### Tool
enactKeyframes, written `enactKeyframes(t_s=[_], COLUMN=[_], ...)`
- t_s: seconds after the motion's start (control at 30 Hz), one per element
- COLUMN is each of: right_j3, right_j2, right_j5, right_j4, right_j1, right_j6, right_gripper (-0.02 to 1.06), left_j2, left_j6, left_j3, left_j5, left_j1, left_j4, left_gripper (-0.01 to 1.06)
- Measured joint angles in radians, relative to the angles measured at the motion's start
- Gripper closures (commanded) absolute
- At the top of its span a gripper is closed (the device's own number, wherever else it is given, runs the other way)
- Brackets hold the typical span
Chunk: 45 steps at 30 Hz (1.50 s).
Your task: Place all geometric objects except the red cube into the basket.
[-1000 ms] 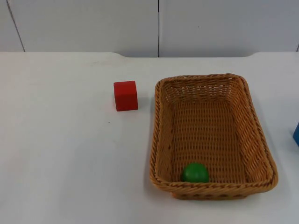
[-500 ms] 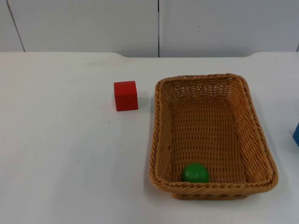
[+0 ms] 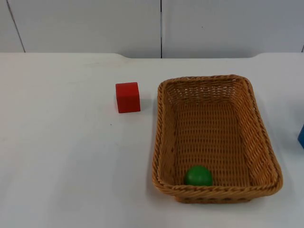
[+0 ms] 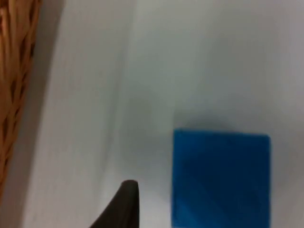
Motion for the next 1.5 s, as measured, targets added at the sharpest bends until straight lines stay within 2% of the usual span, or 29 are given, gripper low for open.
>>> enactKeyframes(t_s=[0.17, 0.2, 0.3, 0.33, 0.43, 0.5, 0.53, 0.67, 0.87, 1.07, 1.5], right_j3=[-0.046, -0.050, -0.050, -0.050, -0.050, -0.050, -0.050, -0.050, -0.050, -0.052, -0.052], right_j2=[0.121, 0.157, 0.184, 0.202, 0.220, 0.222, 0.222, 0.209, 0.058, -0.188, -0.231], right_j5=[-0.075, -0.109, -0.126, -0.135, -0.140, -0.140, -0.140, -0.137, -0.063, 0.104, 0.209], right_j4=[0.006, 0.014, 0.017, 0.017, 0.017, 0.017, 0.017, 0.015, -0.052, -0.076, -0.031], right_j1=[0.043, 0.056, 0.068, 0.072, 0.073, 0.073, 0.073, 0.073, 0.073, 0.073, 0.078], right_j6=[-0.001, -0.001, -0.001, -0.001, 0.005, 0.005, 0.005, 0.009, 0.013, 0.013, 0.017], right_gripper=[0.05, 0.07, 0.19, 0.19, 0.36, 0.55, 0.55, 1.04, 1.04, 1.04, 1.05], left_j2=[0.000, 0.000, 0.000, 0.000, 0.000, 0.000, 0.000, 0.000, 0.000, 0.000, 0.000], left_j6=[0.000, 0.000, 0.000, 0.000, 0.000, 0.000, 0.000, 0.000, 0.000, 0.000, 0.002], left_j3=[0.000, 0.000, 0.000, 0.000, 0.000, 0.000, 0.000, 0.000, 0.000, 0.000, 0.000], left_j5=[0.000, 0.000, 0.000, 0.000, 0.000, 0.000, 0.000, 0.000, 0.000, 0.000, -0.007], left_j1=[0.000, 0.000, 0.000, 0.000, 0.000, 0.000, 0.000, 0.000, 0.000, 0.000, 0.000], left_j4=[0.000, 0.000, 0.000, 0.000, 0.000, 0.000, 0.000, 0.000, 0.000, 0.004, 0.023], left_gripper=[0.00, 0.00, 0.00, 0.00, 0.00, 0.00, 0.00, 0.00, 0.00, 0.00, 0.00])
